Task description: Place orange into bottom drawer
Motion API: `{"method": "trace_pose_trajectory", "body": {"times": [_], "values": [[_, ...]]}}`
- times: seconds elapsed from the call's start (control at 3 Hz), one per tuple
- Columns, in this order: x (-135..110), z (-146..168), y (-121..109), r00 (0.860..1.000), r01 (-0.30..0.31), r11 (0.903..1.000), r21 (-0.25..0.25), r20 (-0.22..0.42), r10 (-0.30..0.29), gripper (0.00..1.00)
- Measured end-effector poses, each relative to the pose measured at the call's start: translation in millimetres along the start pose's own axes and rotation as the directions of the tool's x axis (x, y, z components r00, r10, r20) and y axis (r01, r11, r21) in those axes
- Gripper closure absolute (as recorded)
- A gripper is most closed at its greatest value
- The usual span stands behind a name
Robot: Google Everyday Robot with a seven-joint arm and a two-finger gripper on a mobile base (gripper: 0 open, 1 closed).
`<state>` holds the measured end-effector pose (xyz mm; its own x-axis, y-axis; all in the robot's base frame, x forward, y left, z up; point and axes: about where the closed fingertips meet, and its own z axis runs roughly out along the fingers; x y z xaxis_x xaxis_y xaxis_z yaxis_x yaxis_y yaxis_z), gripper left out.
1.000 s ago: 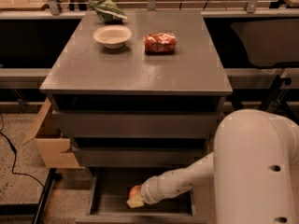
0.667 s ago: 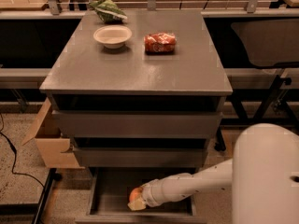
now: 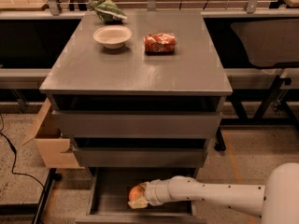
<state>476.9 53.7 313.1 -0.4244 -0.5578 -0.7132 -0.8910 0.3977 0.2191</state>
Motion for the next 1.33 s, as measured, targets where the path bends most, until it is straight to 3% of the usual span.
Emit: {"method": "trace_pose_trajectory", "body": {"times": [0.67, 1.0, 1.33], "values": [[0.2, 52.5, -38.4, 0.997, 0.035, 0.9987, -0.037, 0.073, -0.032, 1.00], [7.6, 100.8, -70.4, 0.996, 0.027, 0.9987, -0.044, 0.081, -0.024, 0.98], [5.4, 96.0, -76.8, 0.996, 0.023, 0.9993, -0.030, 0.084, -0.021, 0.74]]}}
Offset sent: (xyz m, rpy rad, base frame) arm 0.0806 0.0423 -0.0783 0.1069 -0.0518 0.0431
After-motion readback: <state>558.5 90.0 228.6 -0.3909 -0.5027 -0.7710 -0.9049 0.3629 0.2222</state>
